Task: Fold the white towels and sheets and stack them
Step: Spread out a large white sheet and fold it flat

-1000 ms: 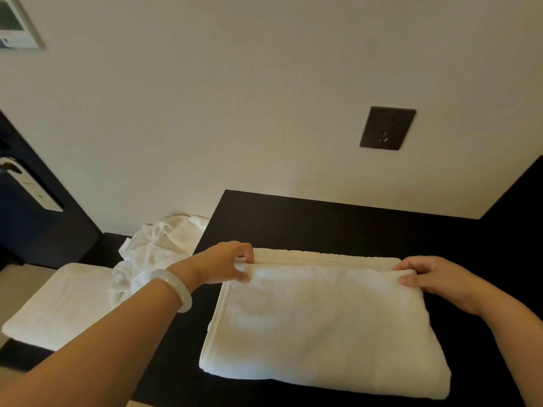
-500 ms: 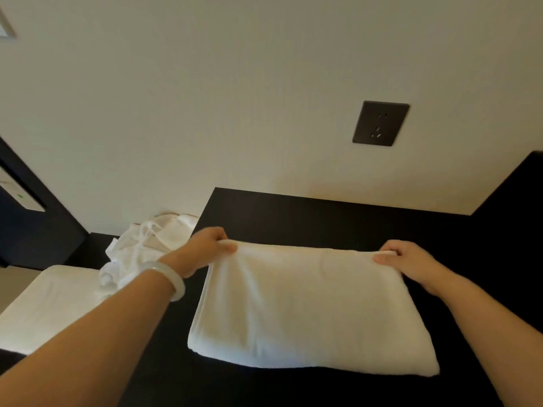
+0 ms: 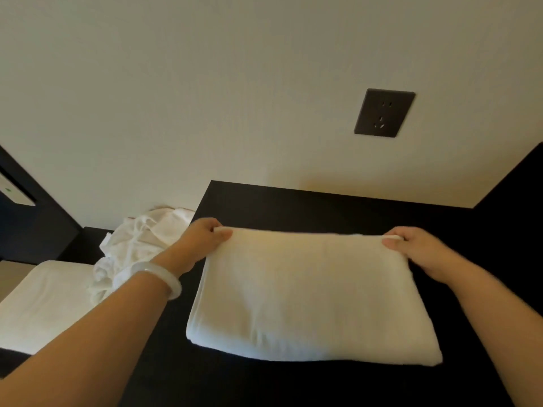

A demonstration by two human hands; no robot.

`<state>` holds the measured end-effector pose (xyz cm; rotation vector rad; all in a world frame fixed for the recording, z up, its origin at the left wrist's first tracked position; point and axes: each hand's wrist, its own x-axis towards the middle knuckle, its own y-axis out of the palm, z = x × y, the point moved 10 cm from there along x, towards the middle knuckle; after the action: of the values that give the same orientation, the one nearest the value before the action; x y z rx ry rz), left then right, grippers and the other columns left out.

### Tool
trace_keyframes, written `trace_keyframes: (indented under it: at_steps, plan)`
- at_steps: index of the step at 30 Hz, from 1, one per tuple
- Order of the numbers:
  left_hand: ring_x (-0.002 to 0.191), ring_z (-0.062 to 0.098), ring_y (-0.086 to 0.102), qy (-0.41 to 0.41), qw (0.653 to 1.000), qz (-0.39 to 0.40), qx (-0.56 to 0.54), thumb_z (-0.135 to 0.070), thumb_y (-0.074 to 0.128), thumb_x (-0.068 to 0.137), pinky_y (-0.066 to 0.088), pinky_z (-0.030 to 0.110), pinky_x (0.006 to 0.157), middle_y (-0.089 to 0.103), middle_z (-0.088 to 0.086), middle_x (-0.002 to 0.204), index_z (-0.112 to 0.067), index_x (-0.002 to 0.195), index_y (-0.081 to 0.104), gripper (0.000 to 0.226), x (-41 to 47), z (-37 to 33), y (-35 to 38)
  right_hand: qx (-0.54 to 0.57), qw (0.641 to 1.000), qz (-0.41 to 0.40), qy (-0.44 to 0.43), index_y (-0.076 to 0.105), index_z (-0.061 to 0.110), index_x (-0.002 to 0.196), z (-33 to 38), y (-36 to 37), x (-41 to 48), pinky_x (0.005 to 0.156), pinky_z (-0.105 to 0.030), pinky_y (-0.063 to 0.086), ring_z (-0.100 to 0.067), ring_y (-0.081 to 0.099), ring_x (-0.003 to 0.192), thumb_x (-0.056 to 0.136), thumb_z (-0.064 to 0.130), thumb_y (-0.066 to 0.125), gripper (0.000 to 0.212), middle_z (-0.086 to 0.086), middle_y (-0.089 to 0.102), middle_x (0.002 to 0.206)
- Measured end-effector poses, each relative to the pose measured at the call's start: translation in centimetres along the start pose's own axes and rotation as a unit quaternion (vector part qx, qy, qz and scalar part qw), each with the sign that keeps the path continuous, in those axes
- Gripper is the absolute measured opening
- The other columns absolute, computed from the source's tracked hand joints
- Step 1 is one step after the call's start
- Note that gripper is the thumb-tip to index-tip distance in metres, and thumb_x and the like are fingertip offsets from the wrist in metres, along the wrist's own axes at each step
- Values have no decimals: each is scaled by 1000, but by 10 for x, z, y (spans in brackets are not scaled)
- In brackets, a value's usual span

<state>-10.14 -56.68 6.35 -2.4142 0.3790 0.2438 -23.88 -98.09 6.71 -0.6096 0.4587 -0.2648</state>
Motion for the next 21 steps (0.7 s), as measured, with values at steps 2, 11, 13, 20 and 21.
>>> trace_keyframes:
  at_steps: [2, 11, 13, 20, 21]
  plan:
    - [78, 16, 54, -15, 998, -25, 49, -28, 53, 97, 43, 27, 65, 60, 7, 90, -9, 96, 60, 20, 4, 8, 15, -27, 998, -39, 39, 65, 19, 96, -12, 14, 9, 66, -30, 44, -20, 62, 88, 98, 22, 56, 11, -6, 66, 97]
    - [72, 12, 50, -75, 992, -90, 43, -51, 61, 90, 34, 23, 55, 56, 4, 89, -12, 106, 49, 44, 1, 36, 8, 15, 983, -112, 144, 58, 7, 105, -41, 7, -5, 79, -39, 45, -21, 57, 90, 94, 45, 60, 40, -8, 62, 101]
    - [81, 17, 56, -124, 990, -62, 16, -54, 63, 88, 39, 25, 58, 59, 5, 97, -4, 123, 50, 62, -2, 47, 9, 69, 980, -85, 168, 65, 6, 102, -48, 11, -11, 92, -44, 47, -27, 61, 96, 94, 49, 58, 44, -12, 67, 103]
    - [100, 32, 66, -173, 970, 65, -158, -35, 76, 84, 53, 48, 95, 69, 14, 109, -2, 112, 64, 45, -11, 42, 25, 215, 959, 5, 183, 69, 6, 108, -39, 13, -16, 82, -45, 54, -31, 70, 96, 77, 22, 77, 36, -14, 74, 103]
    - [99, 32, 67, -161, 966, 51, -198, -34, 75, 85, 53, 48, 93, 70, 14, 107, -4, 107, 66, 38, -9, 39, 24, 258, 946, 3, 197, 69, 4, 107, -42, 14, -14, 75, -43, 56, -32, 72, 92, 75, 21, 78, 38, -15, 75, 99]
